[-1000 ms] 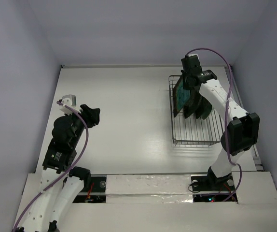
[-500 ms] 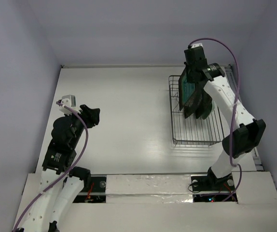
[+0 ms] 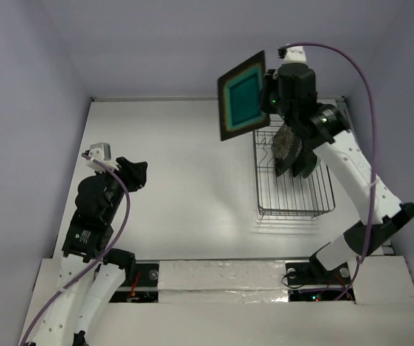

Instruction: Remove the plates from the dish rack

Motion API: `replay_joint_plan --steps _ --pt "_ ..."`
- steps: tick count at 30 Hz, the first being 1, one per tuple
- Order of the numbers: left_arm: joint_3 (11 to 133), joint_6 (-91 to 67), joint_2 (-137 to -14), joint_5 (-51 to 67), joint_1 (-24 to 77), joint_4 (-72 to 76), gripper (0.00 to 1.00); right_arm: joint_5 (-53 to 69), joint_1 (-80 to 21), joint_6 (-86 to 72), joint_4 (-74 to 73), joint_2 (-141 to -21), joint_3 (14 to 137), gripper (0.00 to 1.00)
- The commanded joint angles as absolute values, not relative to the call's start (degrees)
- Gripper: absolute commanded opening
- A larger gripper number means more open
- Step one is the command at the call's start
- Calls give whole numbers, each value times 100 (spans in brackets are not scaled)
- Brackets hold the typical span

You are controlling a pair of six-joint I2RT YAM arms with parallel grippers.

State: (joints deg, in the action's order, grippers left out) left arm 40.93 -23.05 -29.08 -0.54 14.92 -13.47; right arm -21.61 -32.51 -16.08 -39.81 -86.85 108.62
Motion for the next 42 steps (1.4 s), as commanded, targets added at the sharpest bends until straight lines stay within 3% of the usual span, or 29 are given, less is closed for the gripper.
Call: replay_joint_plan --steps 1,5,7,12,16,24,28,29,35,36,42 --pt "4096 -2303 -2778 -123 1503 -1125 34 -1267 -3568 -2888 -1620 -9157 10767 0" --pt "4104 -2276 -2760 -176 1503 -1160 5 -1011 -3770 -3699 -441 -9798 10696 0" --pt "4104 -2268 -2751 -193 1503 -1169 0 -810 -3875 -4076 -256 -10325 10810 0" --pt "4104 -2268 -2733 -220 1503 -1186 0 -739 -3990 -4517 60 -11380 11232 0" --pt "4104 -2268 -2725 -202 1503 -1187 6 -607 -4104 -4807 282 -12170 11364 0" --pt "4087 -2268 -2733 -141 1503 -1178 17 -501 -4104 -5176 536 -12630 10829 0" --pt "4096 -2268 -2733 -141 1503 -1160 21 -334 -4104 -5221 431 -12805 10547 20" --pt "4087 -2268 -2733 -123 1503 -1160 23 -334 -4104 -5212 431 -12823 10425 31" --pt "4087 -2276 -2760 -114 1503 -1169 24 -255 -4104 -4957 -315 -13043 10670 56" --pt "4087 -2276 -2751 -114 1503 -1169 24 -272 -4104 -4922 -360 -13034 10679 65" --pt "4087 -2276 -2742 -114 1503 -1178 25 -457 -4104 -4448 -1089 -12982 10977 85"
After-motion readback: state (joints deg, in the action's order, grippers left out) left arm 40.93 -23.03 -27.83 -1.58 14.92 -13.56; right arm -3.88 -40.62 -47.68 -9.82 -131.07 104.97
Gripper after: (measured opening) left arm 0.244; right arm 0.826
